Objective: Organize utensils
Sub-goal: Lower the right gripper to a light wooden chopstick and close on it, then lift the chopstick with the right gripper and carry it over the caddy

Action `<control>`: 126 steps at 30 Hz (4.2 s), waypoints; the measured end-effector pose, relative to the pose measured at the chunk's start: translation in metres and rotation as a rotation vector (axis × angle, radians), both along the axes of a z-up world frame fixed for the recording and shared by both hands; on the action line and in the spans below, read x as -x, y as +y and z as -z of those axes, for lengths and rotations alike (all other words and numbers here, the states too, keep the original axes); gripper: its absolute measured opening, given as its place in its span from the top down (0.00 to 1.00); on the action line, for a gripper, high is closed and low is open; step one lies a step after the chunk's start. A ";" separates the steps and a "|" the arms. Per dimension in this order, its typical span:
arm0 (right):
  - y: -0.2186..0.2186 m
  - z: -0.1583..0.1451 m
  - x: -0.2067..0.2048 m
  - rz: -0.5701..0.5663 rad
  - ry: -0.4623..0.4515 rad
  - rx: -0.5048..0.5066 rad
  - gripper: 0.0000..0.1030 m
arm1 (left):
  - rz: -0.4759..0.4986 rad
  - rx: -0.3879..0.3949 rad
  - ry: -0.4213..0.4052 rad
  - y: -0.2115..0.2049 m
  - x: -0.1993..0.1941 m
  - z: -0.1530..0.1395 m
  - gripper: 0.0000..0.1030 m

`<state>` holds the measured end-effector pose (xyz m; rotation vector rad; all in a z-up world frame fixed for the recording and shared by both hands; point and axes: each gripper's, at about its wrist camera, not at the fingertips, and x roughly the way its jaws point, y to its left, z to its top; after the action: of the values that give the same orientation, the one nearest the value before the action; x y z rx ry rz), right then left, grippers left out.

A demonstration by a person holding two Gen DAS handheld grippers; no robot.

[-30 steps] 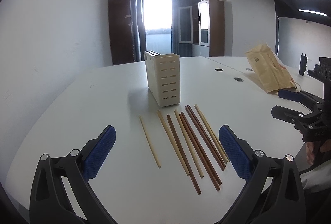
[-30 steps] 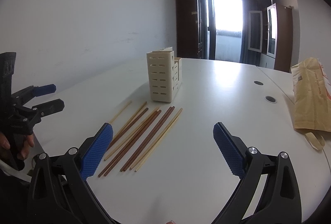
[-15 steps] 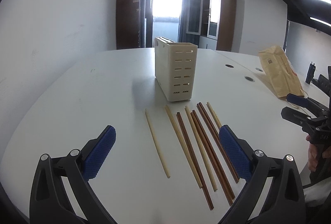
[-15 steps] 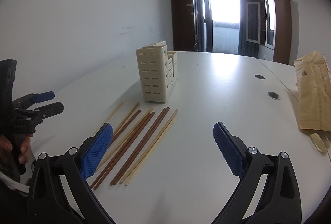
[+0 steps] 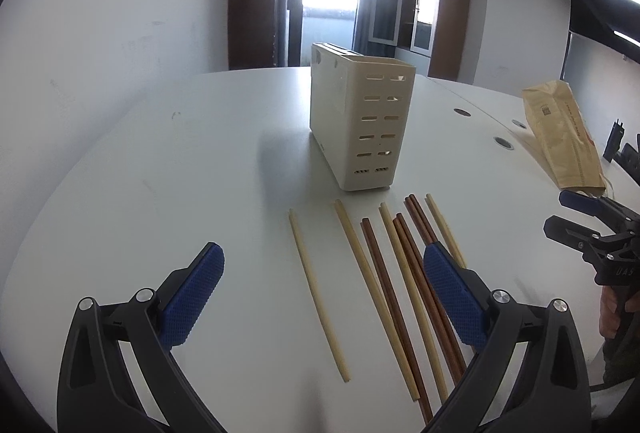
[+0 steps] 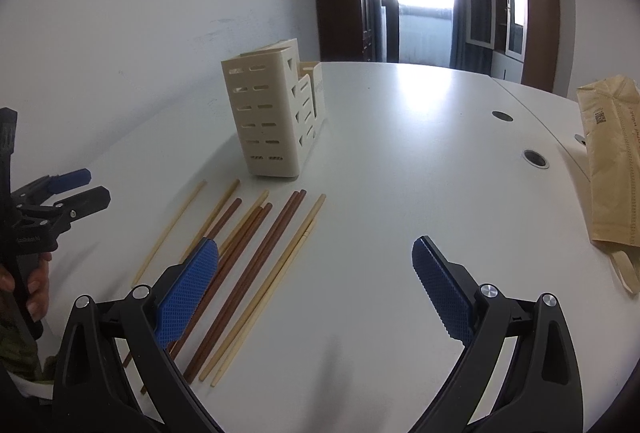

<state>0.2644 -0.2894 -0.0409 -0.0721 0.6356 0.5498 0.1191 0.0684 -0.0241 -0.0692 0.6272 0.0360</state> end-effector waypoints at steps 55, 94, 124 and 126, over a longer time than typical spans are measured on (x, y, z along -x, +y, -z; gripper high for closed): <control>0.057 0.065 -0.106 0.057 0.253 0.155 0.38 | -0.035 -0.016 0.226 0.037 -0.123 0.066 0.11; 0.064 0.060 -0.117 -0.036 0.342 0.165 0.95 | -0.004 -0.030 0.349 0.033 -0.163 0.063 0.96; 0.060 -0.070 -0.078 -0.067 -0.062 -0.052 0.95 | 0.039 0.024 -0.171 0.005 -0.074 -0.108 0.96; 0.060 -0.079 -0.078 -0.067 -0.077 -0.064 0.95 | 0.042 0.019 -0.182 0.003 -0.075 -0.114 0.96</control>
<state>0.3424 -0.2290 0.0380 -0.0541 0.5419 0.6288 0.1942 0.0712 0.0896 -0.0770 0.4475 -0.0173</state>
